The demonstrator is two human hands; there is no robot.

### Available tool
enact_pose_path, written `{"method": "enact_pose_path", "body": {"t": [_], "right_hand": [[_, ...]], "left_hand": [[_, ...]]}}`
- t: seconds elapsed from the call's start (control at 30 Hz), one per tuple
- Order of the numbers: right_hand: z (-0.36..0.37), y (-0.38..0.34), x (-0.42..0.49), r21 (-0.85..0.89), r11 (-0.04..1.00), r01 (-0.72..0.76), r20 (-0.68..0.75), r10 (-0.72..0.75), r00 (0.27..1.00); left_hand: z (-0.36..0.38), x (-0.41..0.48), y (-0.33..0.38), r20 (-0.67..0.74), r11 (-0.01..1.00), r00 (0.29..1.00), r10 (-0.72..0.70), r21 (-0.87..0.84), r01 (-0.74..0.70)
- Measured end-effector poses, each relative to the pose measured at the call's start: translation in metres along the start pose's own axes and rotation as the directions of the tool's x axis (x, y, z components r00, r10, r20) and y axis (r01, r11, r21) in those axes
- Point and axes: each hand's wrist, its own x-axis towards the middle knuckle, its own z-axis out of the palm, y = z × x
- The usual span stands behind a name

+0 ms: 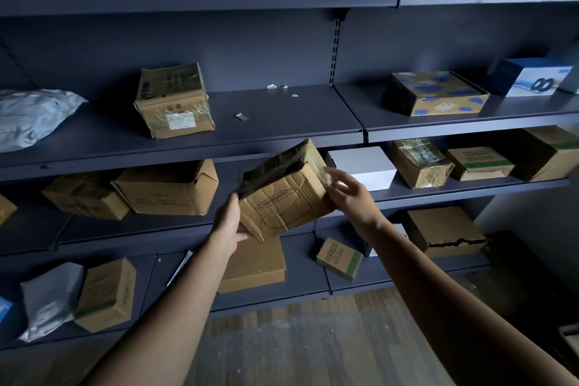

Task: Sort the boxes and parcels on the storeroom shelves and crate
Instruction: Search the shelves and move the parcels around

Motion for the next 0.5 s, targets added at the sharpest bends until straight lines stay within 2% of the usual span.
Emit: {"method": "enact_pose_path", "body": {"t": [0.13, 0.23, 0.4, 0.5], "right_hand": [[0.003, 0.001, 0.002, 0.068, 0.995, -0.071, -0.086, 0.077, 0.993], [0.006, 0.0, 0.005, 0.029, 0.994, -0.109, -0.13, 0.112, 0.985], [0.005, -0.004, 0.003, -0.217, 0.965, -0.148, -0.133, 0.121, 0.984], [0.002, -0.003, 0.004, -0.254, 0.947, -0.195, -0.165, 0.156, 0.974]], "left_hand": [[-0.002, 0.001, -0.005, 0.03, 0.995, 0.998, -0.05, -0.08, 0.052], [-0.003, 0.0, -0.007, 0.021, 0.994, 0.999, -0.039, -0.104, 0.041], [-0.002, -0.004, -0.007, 0.035, 0.992, 0.992, 0.124, -0.045, -0.122], [0.001, -0.01, -0.005, 0.056, 0.979, 0.978, 0.199, 0.032, -0.201]]}}
